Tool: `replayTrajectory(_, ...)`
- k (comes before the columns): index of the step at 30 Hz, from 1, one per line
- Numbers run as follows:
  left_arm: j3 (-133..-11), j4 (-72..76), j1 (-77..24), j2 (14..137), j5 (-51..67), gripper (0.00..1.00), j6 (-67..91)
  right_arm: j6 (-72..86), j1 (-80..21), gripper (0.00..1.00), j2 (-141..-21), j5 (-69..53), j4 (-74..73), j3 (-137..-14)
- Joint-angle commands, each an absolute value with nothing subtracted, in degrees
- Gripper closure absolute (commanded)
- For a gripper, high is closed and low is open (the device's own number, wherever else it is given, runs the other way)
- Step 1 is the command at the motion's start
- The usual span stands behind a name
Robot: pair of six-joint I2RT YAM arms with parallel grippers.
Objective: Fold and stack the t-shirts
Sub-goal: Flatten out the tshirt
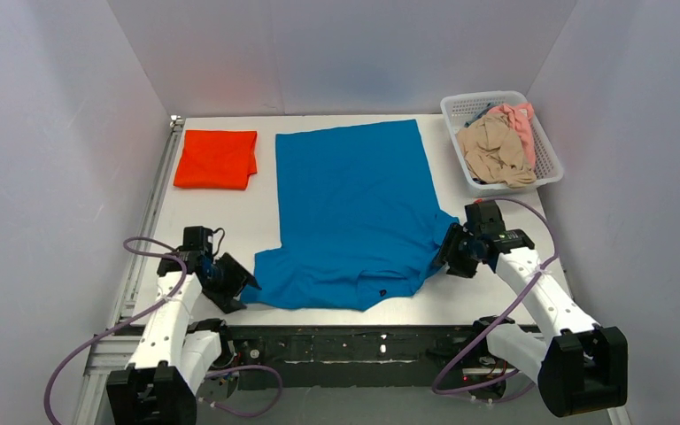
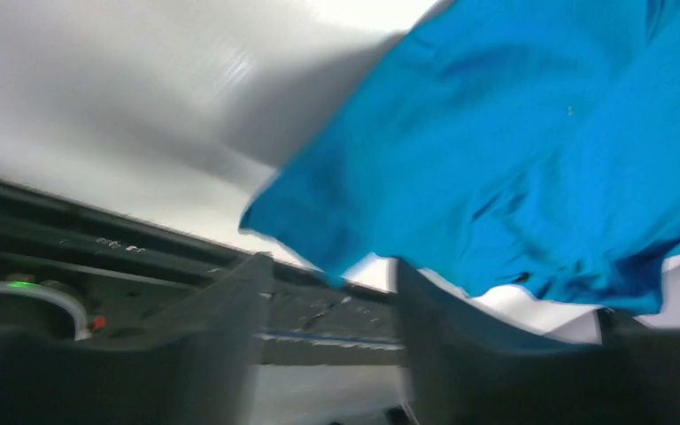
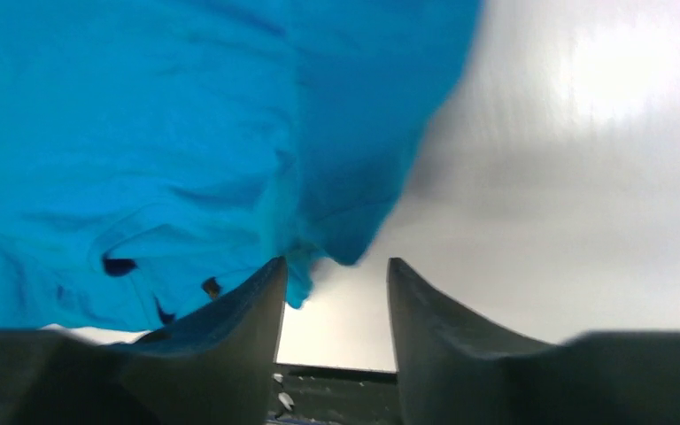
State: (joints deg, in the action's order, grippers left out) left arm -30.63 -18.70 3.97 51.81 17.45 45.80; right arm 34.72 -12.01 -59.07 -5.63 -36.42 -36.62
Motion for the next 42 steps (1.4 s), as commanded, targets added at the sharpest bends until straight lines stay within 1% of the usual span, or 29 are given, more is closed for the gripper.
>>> replayTrajectory(1, -37.0, -36.9, 3.9, 47.4, 9.2, 0.1, 45.7, 39.2, -11.7, 0.38, -55.7, 3.1, -48.6, -39.8)
replayTrajectory(2, -39.2, -38.5, 3.9, 46.7, 8.6, 0.03, 45.4, 40.0, -11.7, 0.28, -55.0, 6.8, -51.1, -41.3)
replayTrajectory(3, -41.2, -39.6, 3.9, 46.5, 8.4, 0.02, 45.2, 40.5, -11.7, 0.22, -54.5, 9.7, -53.1, -43.5)
replayTrajectory(6, -46.7, -40.1, 3.9, 47.7, 10.6, 0.02, 45.2, 41.0, -11.6, 0.17, -54.2, 15.5, -53.4, -47.5)
replayTrajectory(9, -50.8, -37.2, 2.9, 51.6, 14.1, 0.02, 45.5, 39.9, -10.7, 0.16, -57.1, 15.5, -49.0, -50.0)
replayTrajectory(10, -51.5, -35.3, 2.1, 53.4, 15.2, 0.02, 45.6, 39.3, -10.6, 0.17, -58.6, 14.3, -46.5, -50.5)
replayTrajectory(12, -52.9, -31.5, -1.3, 57.5, 17.1, 0.02, 45.6, 36.8, -10.6, 0.19, -62.1, 8.6, -40.0, -51.1)
replayTrajectory(15, -57.2, -26.6, -8.0, 66.0, 18.6, 0.02, 44.6, 32.1, -12.0, 0.19, -67.9, -3.3, -35.0, -54.3)
replayTrajectory(16, -58.9, -25.0, -9.9, 69.1, 19.8, 0.02, 43.9, 31.1, -13.6, 0.19, -69.3, -4.1, -34.1, -55.5)
replayTrajectory(18, -63.4, -22.1, -12.7, 76.7, 22.6, 0.02, 41.6, 30.0, -17.4, 0.19, -72.2, -4.2, -34.0, -58.2)
replayTrajectory(21, -71.1, -21.0, -14.8, 88.1, 23.9, 0.02, 39.0, 32.4, -22.9, 0.19, -76.4, -3.0, -35.5, -60.3)
replayTrajectory(24, -78.5, -22.1, -15.2, 99.2, 23.3, 0.02, 37.2, 36.1, -26.4, 0.19, -79.0, -2.1, -35.3, -57.6)
replayTrajectory(26, -82.3, -22.1, -15.4, 106.6, 24.7, 0.02, 36.4, 37.9, -26.7, 0.19, -79.7, -3.2, -34.3, -53.8)
replayTrajectory(28, -85.7, -22.7, -15.3, 111.7, 26.1, 0.02, 36.1, 39.2, -26.6, 0.18, -79.5, -1.7, -34.6, -50.7)
replayTrajectory(32, -88.8, -23.6, -15.5, 117.2, 26.0, 0.02, 35.7, 40.9, -23.2, 0.16, -76.3, 1.6, -36.2, -44.9)
replayTrajectory(35, -88.4, -23.6, -15.5, 119.1, 25.9, 0.02, 35.6, 41.7, -15.6, 0.16, -72.0, -0.9, -36.9, -40.2)
replayTrajectory(38, -87.4, -23.7, -15.5, 119.8, 25.0, 0.02, 35.2, 42.7, -8.4, 0.15, -66.7, -0.3, -41.1, -37.2)
replayTrajectory(40, -86.7, -23.9, -15.5, 119.9, 24.8, 0.02, 34.8, 42.9, -5.9, 0.14, -63.1, 3.2, -44.2, -36.4)
replayTrajectory(42, -85.9, -23.9, -15.5, 119.8, 24.6, 0.02, 34.7, 42.7, -4.7, 0.13, -59.9, 4.1, -45.4, -36.1)
